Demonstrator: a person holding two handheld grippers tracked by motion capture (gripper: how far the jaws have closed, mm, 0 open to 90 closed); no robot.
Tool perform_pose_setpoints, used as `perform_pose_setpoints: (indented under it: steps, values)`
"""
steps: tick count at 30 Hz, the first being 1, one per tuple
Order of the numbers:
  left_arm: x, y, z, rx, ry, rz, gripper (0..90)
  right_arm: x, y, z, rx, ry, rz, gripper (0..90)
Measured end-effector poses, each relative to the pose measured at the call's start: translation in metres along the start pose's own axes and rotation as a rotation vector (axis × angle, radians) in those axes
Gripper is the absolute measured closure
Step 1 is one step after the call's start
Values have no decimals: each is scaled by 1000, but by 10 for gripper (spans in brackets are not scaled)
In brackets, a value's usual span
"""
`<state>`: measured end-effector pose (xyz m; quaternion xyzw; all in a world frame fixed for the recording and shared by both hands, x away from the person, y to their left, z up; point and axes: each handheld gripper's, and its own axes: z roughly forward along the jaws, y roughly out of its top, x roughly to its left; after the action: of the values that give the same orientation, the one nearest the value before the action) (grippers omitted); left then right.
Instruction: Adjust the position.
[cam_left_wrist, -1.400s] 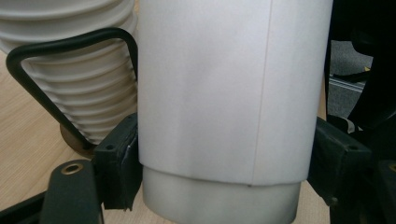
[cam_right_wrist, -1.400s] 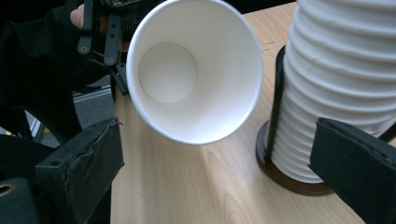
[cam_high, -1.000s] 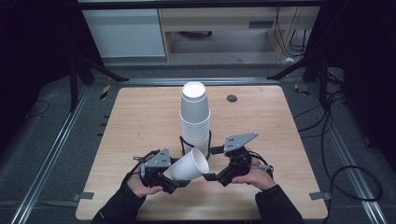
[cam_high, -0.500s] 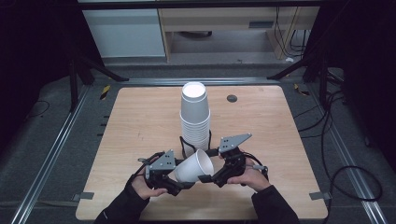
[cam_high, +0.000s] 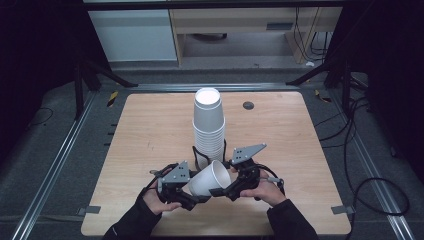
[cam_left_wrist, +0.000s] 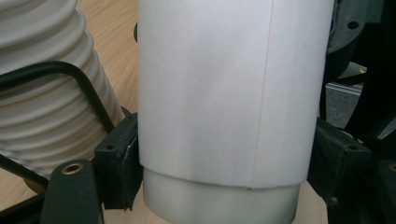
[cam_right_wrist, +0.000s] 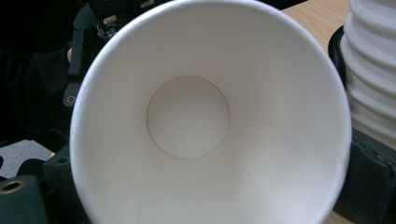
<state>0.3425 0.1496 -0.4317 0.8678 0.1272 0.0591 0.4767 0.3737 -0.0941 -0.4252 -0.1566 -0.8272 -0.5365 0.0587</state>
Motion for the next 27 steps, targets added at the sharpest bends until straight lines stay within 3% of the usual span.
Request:
perform_pose_setpoints:
  steps: [16,21,27]
  values:
    - [0,0,0,-7,0,-5,212,1,0,-2,-8,0,-10,84]
    - [2,-3,-1,11,20,-24,176,1,1,-9,-25,-15,-11,83]
    - [8,-10,-9,19,54,-52,167,2,4,-24,-47,-66,-30,82]
